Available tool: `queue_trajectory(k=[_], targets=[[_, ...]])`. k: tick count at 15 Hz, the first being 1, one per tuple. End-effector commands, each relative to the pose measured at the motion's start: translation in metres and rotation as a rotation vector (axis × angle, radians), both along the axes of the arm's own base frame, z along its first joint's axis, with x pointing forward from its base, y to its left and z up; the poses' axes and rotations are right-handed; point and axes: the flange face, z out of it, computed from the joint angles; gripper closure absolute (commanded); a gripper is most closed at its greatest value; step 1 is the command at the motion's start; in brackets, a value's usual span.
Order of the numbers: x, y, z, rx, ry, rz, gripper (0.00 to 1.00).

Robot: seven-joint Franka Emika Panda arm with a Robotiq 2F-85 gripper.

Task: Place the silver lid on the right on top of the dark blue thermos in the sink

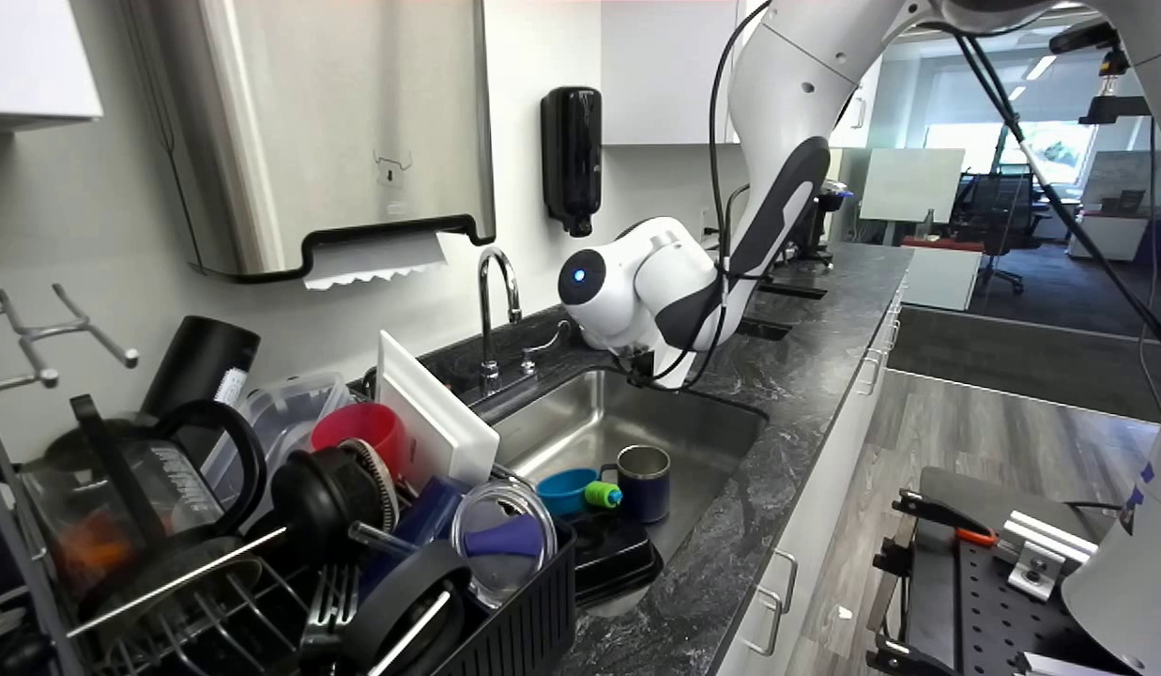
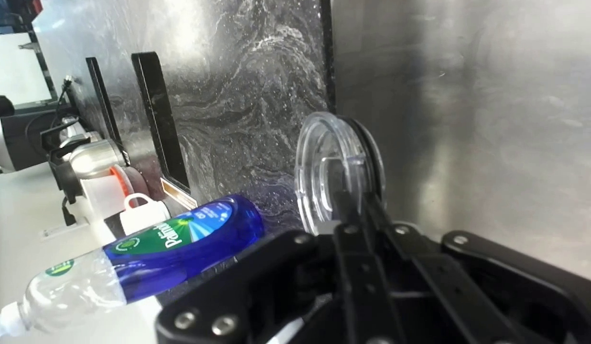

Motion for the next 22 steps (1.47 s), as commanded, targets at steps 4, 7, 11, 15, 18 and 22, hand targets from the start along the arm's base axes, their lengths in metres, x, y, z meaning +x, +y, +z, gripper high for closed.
queue_trajectory(k=[4, 7, 11, 15, 18, 22], targets=[[-0.008, 0.032, 0.009, -0.044, 0.093, 0.081, 0.98], [-0.014, 0.043, 0.010, -0.046, 0.142, 0.118, 0.98], [-0.023, 0.058, 0.014, -0.023, 0.198, 0.177, 0.98], [-0.032, 0.073, 0.020, -0.009, 0.240, 0.223, 0.98], [-0.036, 0.084, 0.021, 0.019, 0.267, 0.232, 0.98], [-0.038, 0.099, 0.019, 0.066, 0.291, 0.213, 0.98]])
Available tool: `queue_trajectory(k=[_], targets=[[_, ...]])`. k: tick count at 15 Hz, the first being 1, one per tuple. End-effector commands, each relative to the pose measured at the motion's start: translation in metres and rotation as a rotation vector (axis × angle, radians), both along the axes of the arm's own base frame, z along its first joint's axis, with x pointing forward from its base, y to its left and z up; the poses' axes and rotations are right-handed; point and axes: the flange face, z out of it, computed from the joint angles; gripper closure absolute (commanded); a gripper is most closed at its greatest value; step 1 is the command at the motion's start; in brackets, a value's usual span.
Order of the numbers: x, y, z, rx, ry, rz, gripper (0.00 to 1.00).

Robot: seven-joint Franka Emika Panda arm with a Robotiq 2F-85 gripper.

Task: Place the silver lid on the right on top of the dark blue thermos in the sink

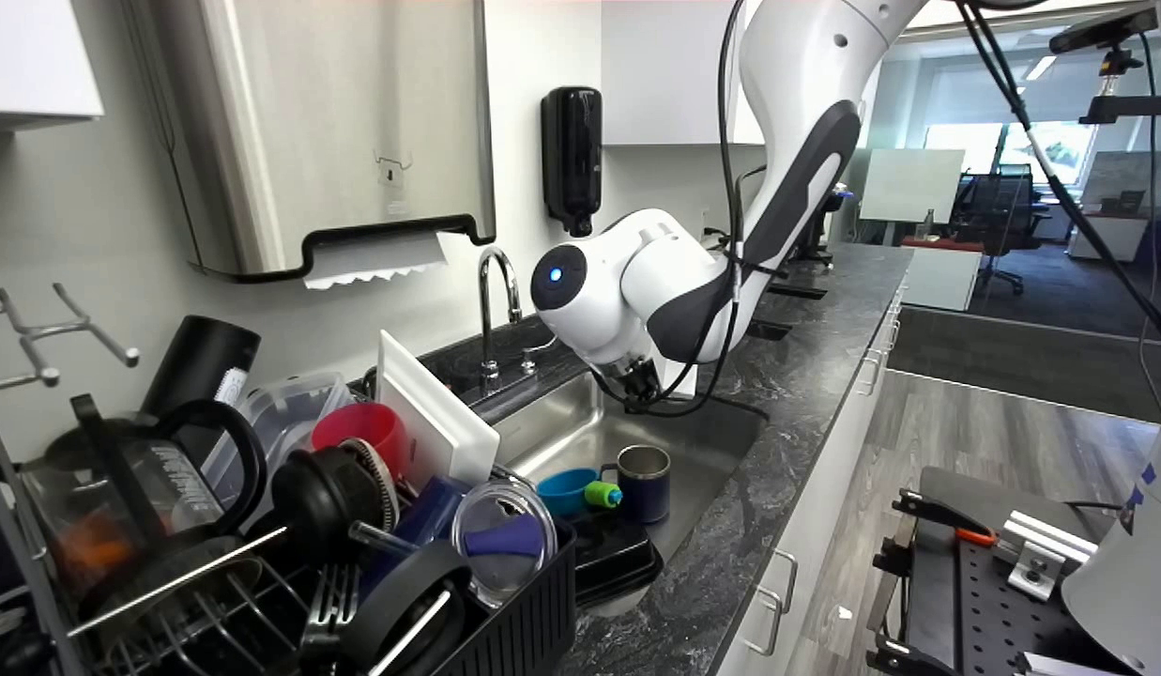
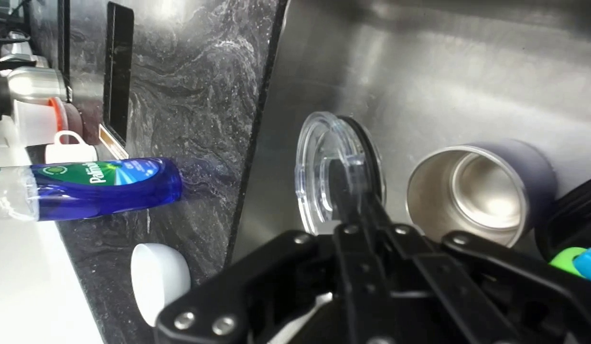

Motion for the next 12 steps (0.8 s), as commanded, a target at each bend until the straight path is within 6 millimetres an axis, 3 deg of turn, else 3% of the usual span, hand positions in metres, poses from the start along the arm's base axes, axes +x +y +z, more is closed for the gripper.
queue_trajectory(k=[1, 12], targets=[[-0.004, 0.010, 0.004, 0.024, 0.040, -0.007, 0.98], [0.011, 0.044, -0.009, 0.045, 0.038, -0.025, 0.98]])
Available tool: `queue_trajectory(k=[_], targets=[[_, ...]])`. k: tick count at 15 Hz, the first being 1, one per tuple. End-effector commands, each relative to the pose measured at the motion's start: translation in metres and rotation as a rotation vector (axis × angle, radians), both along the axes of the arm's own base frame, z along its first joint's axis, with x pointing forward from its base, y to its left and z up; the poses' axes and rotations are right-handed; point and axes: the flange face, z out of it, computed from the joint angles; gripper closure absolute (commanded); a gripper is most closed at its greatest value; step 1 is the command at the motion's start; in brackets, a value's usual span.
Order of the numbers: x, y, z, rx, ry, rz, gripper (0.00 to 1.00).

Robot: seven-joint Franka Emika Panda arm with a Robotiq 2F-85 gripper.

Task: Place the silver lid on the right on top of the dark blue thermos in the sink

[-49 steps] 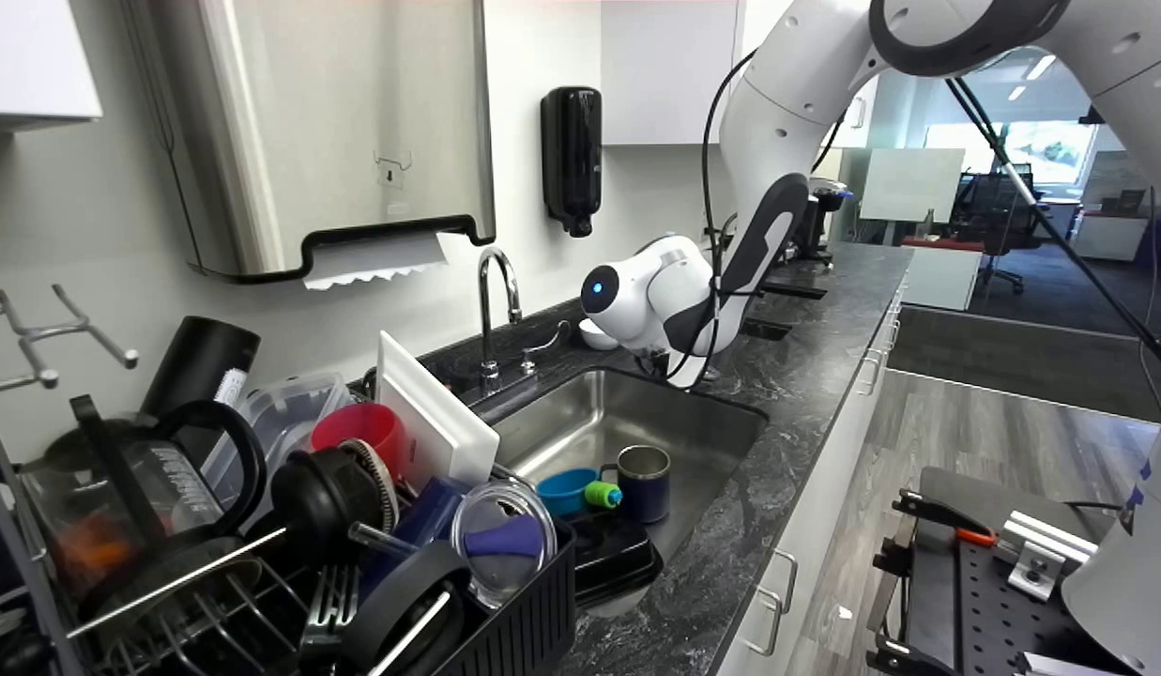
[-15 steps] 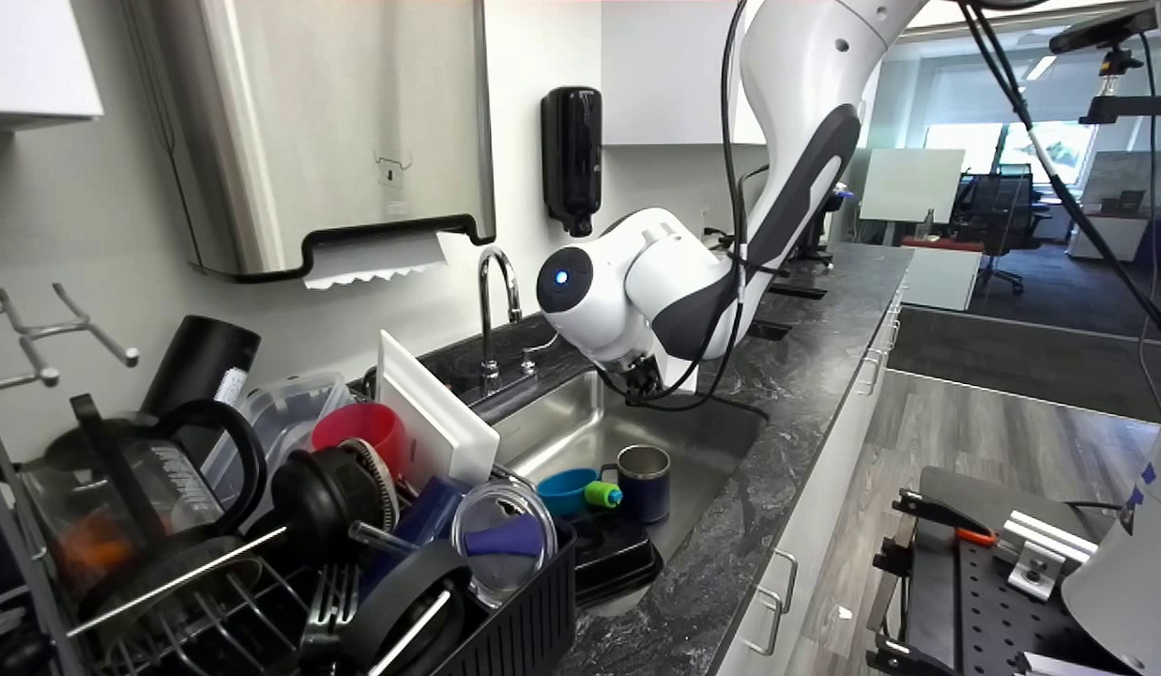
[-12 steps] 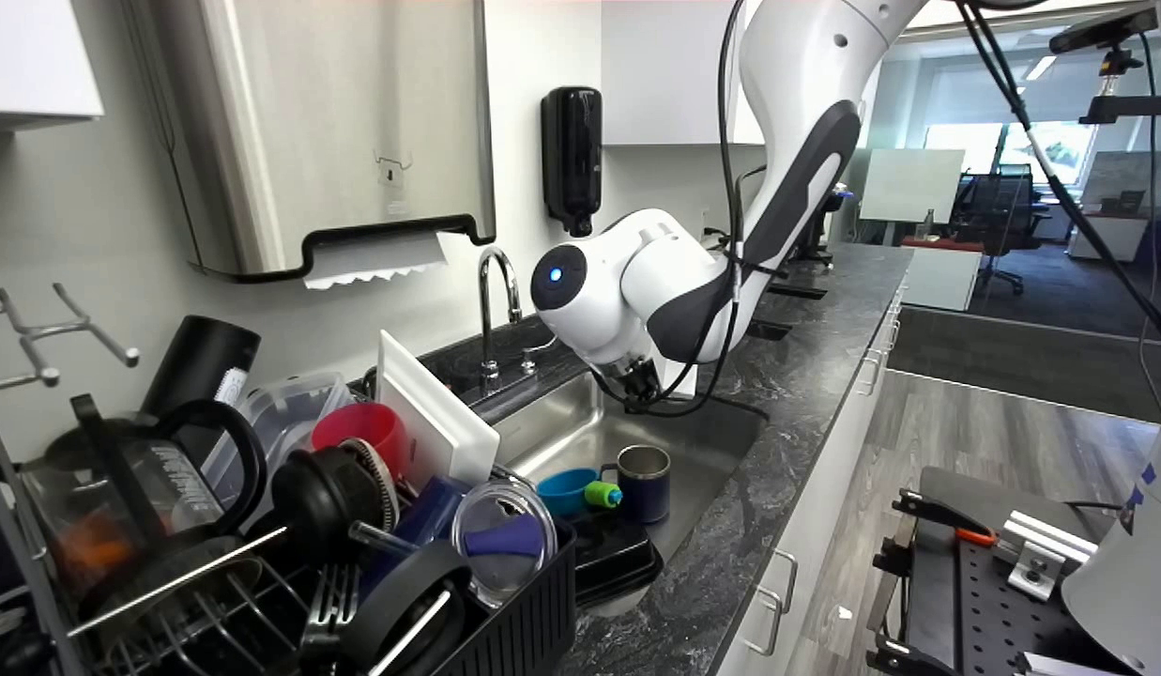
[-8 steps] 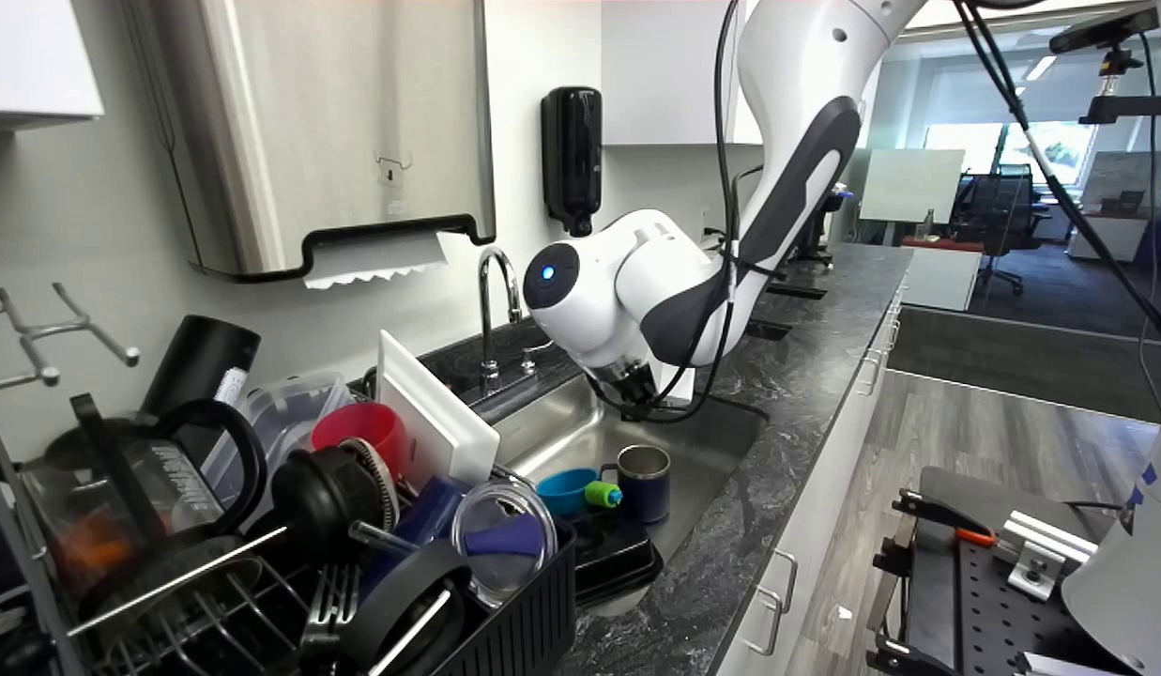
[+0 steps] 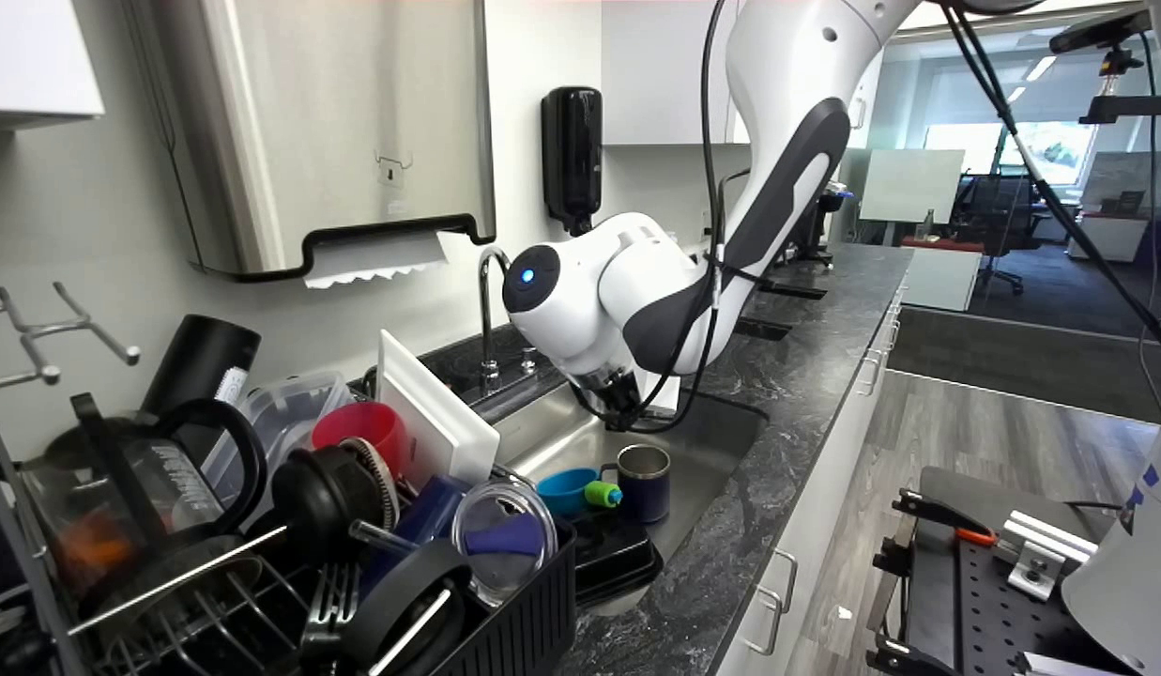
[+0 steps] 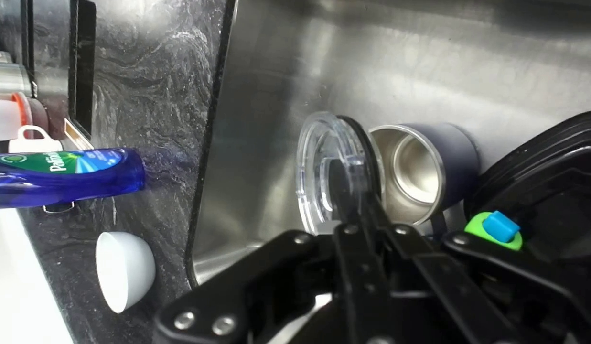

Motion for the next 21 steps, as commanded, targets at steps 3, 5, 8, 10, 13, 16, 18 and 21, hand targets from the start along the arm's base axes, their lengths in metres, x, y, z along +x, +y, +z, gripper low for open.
queue_trajectory(k=[3, 5, 8, 10, 13, 16, 18, 21], targets=[[0.016, 0.001, -0.018, -0.014, 0.034, -0.040, 0.98], [0.020, -0.001, -0.024, -0.021, 0.039, -0.047, 0.98], [0.025, -0.004, -0.031, -0.022, 0.040, -0.058, 0.98], [0.026, -0.007, -0.033, -0.023, 0.037, -0.062, 0.98], [0.024, -0.007, -0.033, -0.013, 0.019, -0.045, 0.93], [0.024, -0.007, -0.033, -0.013, 0.019, -0.045, 0.93], [0.024, -0.007, -0.033, -0.013, 0.019, -0.045, 0.93], [0.024, -0.007, -0.033, -0.013, 0.019, -0.045, 0.93]])
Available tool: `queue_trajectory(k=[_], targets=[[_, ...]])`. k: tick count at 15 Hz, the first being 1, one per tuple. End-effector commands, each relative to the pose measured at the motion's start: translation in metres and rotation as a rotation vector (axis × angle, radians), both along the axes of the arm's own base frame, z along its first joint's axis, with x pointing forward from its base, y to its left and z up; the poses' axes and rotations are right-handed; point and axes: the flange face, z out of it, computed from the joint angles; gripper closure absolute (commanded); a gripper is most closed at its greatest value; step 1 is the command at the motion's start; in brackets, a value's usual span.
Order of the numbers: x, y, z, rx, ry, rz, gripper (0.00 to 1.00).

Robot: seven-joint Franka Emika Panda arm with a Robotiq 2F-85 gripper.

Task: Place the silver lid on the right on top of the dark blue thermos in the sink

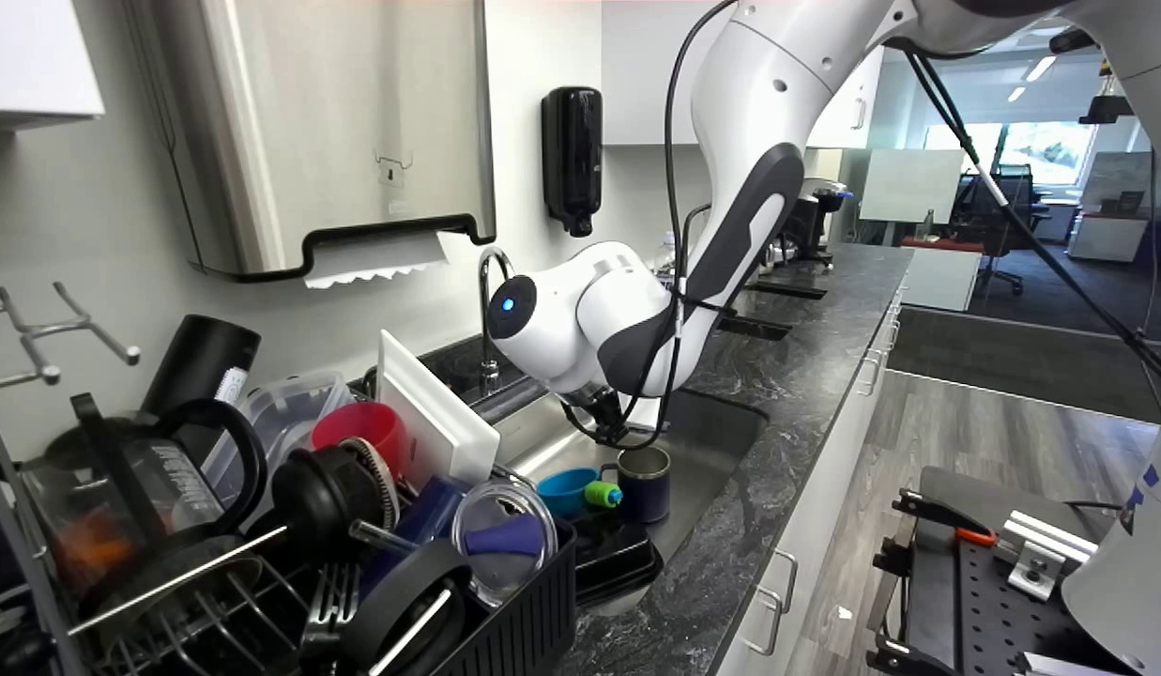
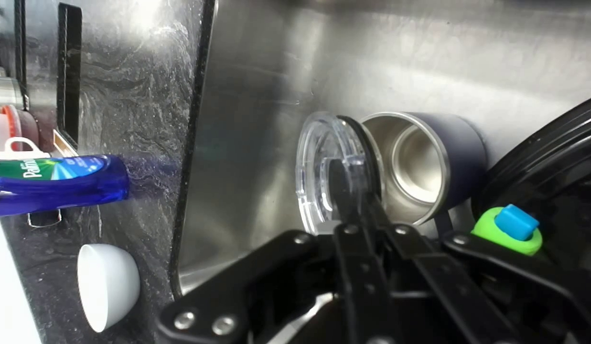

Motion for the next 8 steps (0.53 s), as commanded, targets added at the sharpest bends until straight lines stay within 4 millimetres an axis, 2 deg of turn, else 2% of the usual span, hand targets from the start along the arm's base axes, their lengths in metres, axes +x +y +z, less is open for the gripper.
queue_trajectory(k=[1, 2, 3, 8], targets=[[0.0004, 0.0004, 0.0001, 0.000, 0.001, 0.000, 0.93], [0.0004, 0.0004, 0.0001, 0.000, 0.001, 0.000, 0.93], [0.0004, 0.0004, 0.0002, 0.000, 0.001, -0.001, 0.98], [0.0006, 0.0021, 0.0011, -0.006, 0.001, 0.008, 0.98]])
